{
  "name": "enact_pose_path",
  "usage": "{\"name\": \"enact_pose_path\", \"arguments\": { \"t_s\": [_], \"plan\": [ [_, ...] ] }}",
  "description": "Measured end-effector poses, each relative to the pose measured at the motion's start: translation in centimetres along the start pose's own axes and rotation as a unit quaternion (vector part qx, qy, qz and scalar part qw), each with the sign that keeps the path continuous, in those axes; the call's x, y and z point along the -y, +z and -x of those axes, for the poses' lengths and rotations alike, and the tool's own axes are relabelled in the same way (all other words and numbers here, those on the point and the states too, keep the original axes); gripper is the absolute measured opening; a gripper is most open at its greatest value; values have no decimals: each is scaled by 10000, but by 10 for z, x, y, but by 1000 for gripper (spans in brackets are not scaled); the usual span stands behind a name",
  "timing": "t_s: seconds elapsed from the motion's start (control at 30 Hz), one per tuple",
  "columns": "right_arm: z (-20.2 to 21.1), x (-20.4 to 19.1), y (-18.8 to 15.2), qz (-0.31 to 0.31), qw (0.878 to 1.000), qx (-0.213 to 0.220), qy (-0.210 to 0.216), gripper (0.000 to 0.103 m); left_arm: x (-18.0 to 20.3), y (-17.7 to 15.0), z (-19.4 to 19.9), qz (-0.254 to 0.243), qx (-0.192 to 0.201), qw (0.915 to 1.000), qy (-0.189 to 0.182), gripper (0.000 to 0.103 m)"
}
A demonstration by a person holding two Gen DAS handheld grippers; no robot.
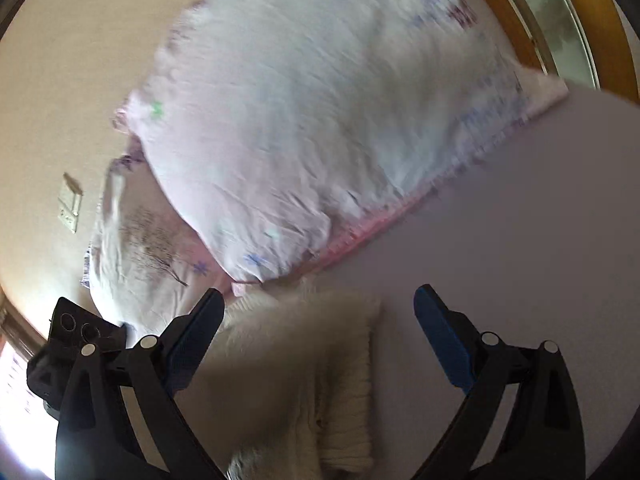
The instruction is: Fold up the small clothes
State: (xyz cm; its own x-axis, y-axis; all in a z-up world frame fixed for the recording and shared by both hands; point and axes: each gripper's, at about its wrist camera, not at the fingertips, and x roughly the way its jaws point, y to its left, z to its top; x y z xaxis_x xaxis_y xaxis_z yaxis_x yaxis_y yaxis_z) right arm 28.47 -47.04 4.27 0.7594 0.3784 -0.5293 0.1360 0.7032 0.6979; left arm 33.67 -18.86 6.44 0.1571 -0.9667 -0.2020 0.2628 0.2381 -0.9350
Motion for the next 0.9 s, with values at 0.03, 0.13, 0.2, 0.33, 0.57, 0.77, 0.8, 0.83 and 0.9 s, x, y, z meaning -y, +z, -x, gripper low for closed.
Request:
{"name": "enact_pose_path", "arguments": {
  "t_s": [0.03, 0.13, 0.2, 0.33, 0.57, 0.77, 0.8, 0.83, 0.9],
  "plan": [
    [-3, 7, 2, -141, 9997, -173, 34, 98, 4, -1, 8, -110, 82, 9999, -64, 18],
    [-15, 13, 2, -301, 9974, -630, 171, 98, 12, -4, 59, -679, 690, 9926, 732, 42],
    [-30, 10, -3, -219, 9936, -1101, 125, 98, 2, -6, 95, -773, 1024, 9755, 1787, 54],
    [-51, -3, -16, 87, 9863, -1646, -16, 98, -38, -11, 125, -420, 1061, 9526, 2819, 58],
    [-57, -7, -27, 250, 9832, -1801, 182, 85, -71, -32, 106, -95, 477, 9611, 2720, 70],
    [-56, -14, -33, 435, 9825, -1775, 360, 40, -78, -33, 90, -172, 312, 9674, 2507, 52],
    [-53, -17, -33, 467, 9831, -1702, 490, 38, -75, -34, 95, -244, 301, 9688, 2447, 43],
    [-47, -19, -33, 447, 9827, -1630, 753, 36, -70, -36, 103, -338, 276, 9713, 2339, 41],
    [-41, -35, -39, 455, 9735, -1656, 1510, 34, -57, -43, 121, -553, 314, 9727, 2232, 39]
  ]
}}
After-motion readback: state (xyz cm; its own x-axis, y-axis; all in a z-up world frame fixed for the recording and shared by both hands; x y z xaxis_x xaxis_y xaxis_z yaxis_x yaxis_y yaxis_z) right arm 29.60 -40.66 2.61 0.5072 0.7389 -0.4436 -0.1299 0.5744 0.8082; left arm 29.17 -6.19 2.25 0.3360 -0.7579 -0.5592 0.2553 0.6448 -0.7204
